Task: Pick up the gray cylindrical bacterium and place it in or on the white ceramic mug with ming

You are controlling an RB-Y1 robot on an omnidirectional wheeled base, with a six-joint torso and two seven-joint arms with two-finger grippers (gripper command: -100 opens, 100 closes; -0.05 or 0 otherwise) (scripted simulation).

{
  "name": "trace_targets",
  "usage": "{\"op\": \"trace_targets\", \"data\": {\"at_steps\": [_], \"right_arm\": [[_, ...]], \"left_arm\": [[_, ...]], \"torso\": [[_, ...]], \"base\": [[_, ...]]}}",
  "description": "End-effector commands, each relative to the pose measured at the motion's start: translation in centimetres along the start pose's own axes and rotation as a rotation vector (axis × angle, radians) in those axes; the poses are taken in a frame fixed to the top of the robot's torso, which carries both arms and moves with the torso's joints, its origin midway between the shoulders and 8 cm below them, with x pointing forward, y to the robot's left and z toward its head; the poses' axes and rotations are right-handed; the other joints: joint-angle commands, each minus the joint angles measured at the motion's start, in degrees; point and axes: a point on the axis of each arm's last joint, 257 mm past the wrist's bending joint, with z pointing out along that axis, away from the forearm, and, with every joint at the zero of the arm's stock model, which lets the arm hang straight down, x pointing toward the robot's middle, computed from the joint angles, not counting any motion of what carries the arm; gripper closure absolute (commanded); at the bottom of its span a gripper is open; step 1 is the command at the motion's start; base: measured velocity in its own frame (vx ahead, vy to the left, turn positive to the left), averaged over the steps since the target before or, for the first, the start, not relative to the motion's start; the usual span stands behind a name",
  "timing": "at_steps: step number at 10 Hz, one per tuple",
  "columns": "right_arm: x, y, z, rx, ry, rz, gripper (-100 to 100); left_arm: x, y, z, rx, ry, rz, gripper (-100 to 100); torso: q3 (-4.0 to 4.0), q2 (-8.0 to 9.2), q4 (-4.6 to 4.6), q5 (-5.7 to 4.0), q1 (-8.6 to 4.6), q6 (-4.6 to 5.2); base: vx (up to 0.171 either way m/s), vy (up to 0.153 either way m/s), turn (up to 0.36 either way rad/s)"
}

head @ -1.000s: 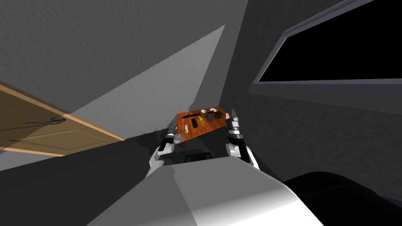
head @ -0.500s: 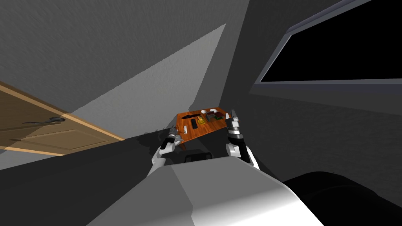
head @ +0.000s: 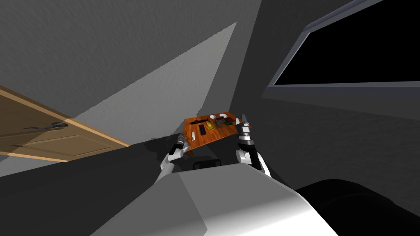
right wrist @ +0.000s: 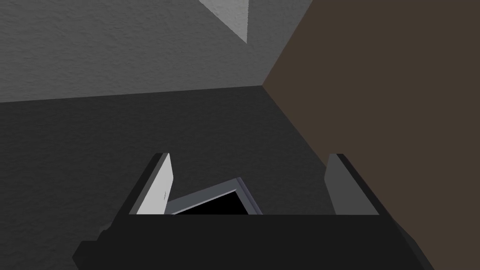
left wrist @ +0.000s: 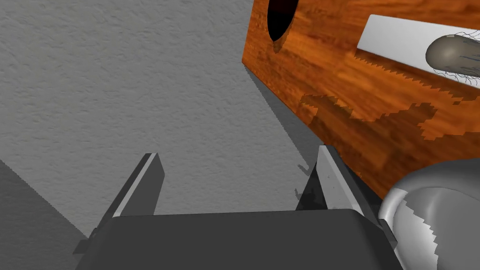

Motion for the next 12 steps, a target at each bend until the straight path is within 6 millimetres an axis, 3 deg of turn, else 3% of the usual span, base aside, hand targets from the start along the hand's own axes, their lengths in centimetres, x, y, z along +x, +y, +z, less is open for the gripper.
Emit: {"op": "trace_targets", "data": {"at_steps": [1,5,9,12], "right_arm": [[0.0,0.0,0.0,0.000,0.000,0.000,0],[0.0,0.0,0.0,0.000,0.000,0.000,0],[0.0,0.0,0.0,0.000,0.000,0.000,0],[0.0,0.0,0.0,0.000,0.000,0.000,0]], "left_arm": [[-0.7,1.5,0.2,-0.037,-0.018,-0.019,-100],[-2.3,5.2,0.7,-0.133,-0.069,-0.096,-100],[-2.9,7.4,1.2,-0.196,-0.105,-0.174,-100],[-3.9,10.9,0.8,-0.284,-0.156,-0.249,-100]], "torso": [[0.00,0.00,0.00,0.00,0.00,0.00],[-0.04,-0.07,-0.02,-0.01,-0.05,0.00],[0.00,0.01,0.00,-0.01,-0.02,-0.01],[-0.05,-0.08,-0.02,-0.01,-0.03,0.00]], "base": [[0.038,-0.028,0.013],[0.048,-0.033,0.020],[0.031,-0.024,0.016],[0.063,-0.040,0.017]]}}
